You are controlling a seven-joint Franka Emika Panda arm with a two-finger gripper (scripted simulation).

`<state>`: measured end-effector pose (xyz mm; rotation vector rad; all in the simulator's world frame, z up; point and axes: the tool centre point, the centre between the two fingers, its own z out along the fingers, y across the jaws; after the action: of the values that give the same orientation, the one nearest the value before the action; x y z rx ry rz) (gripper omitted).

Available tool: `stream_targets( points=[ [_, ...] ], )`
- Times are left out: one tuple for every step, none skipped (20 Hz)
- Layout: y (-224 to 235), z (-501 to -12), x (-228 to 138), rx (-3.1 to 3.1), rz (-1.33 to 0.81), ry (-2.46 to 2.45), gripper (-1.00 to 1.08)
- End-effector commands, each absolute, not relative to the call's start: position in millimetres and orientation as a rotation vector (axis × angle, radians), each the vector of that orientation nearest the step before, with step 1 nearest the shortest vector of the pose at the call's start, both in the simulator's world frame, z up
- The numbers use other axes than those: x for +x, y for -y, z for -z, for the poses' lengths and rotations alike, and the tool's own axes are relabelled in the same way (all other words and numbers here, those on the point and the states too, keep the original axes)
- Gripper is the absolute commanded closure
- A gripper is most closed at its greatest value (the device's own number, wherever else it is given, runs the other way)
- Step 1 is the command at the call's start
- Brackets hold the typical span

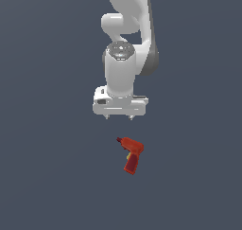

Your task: Pick up the object and move it to a goal position.

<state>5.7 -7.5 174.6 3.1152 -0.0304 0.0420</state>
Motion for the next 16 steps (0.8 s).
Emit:
stream_targets(
  points=[
    [7.5, -174.6, 5.7, 3.115, -0.042, 0.030, -1.00],
    [7.6, -174.6, 5.6, 3.115, -0.042, 0.030, -1.00],
    [6.9, -174.6, 5.6, 3.116, -0.041, 0.028, -1.00],
    [6.0, -174.5, 5.6, 3.116, -0.041, 0.025, -1.00],
    [5.0, -174.5, 5.6, 3.117, -0.040, 0.021, -1.00],
    [4.0, -174.4, 5.6, 3.118, -0.039, 0.017, -1.00],
    [3.4, -174.4, 5.6, 3.119, -0.039, 0.014, -1.00],
    [3.2, -174.3, 5.6, 3.119, -0.039, 0.012, -1.00],
    [3.3, -174.2, 5.6, 3.119, -0.039, 0.012, -1.00],
    [3.4, -174.4, 5.6, 3.119, -0.038, 0.014, -1.00],
    [3.4, -174.5, 5.5, 3.119, -0.038, 0.015, -1.00],
    [3.4, -174.3, 5.6, 3.119, -0.038, 0.014, -1.00],
    [3.4, -174.0, 5.8, 3.118, -0.040, 0.010, -1.00],
    [3.6, -173.4, 6.1, 3.118, -0.043, 0.004, -1.00],
    [3.9, -172.5, 6.5, 3.117, -0.046, -0.004, -1.00],
    [4.2, -171.5, 7.1, 3.116, -0.050, -0.015, -1.00]
  ],
)
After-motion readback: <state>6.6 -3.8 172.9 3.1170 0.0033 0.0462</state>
